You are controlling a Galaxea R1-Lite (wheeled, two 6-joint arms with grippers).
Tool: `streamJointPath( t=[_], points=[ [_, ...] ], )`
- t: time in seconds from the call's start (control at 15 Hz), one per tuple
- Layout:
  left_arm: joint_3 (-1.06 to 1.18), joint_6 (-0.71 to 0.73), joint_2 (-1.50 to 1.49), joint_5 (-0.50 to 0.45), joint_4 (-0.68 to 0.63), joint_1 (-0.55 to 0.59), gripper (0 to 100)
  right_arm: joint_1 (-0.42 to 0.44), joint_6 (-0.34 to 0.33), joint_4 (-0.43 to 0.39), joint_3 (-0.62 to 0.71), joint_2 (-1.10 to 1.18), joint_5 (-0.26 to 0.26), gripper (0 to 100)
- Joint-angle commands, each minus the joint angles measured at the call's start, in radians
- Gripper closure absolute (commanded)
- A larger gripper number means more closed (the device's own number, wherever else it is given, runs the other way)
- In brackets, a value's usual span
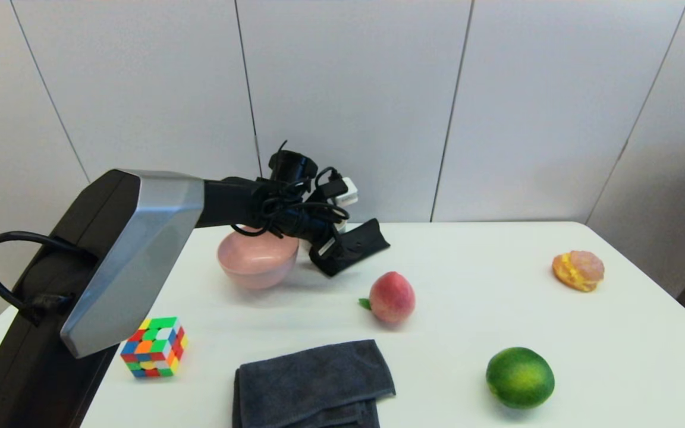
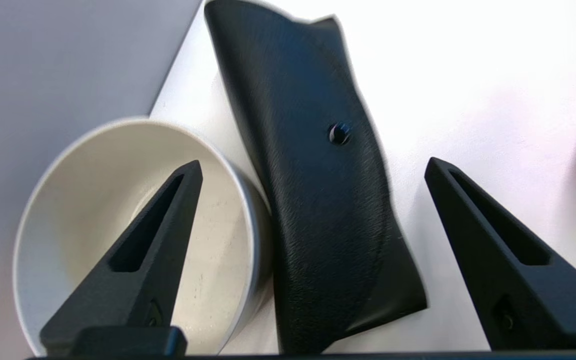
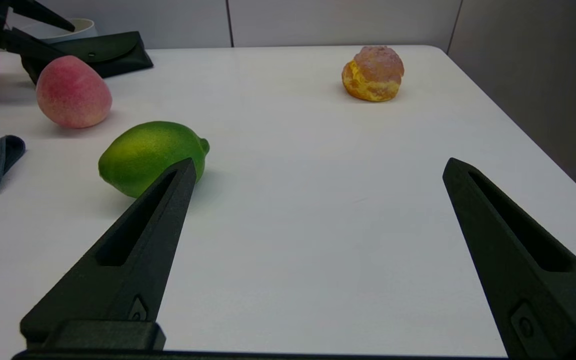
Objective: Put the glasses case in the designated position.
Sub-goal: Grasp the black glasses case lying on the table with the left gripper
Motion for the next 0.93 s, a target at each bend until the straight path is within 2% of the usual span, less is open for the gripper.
streamJointPath(
  t=[0.07, 0.93],
  points=[
    [0.001, 0.002, -0.03, -0.021, -0.001, -0.005, 0, 0.0, 0.001, 0.0, 0.0, 0.001, 0.001, 0],
    [0.021, 0.011, -0.025, -0.066, -0.001, -0.038, 0, 0.0, -0.002, 0.0, 0.0, 0.001, 0.001, 0]
  ],
)
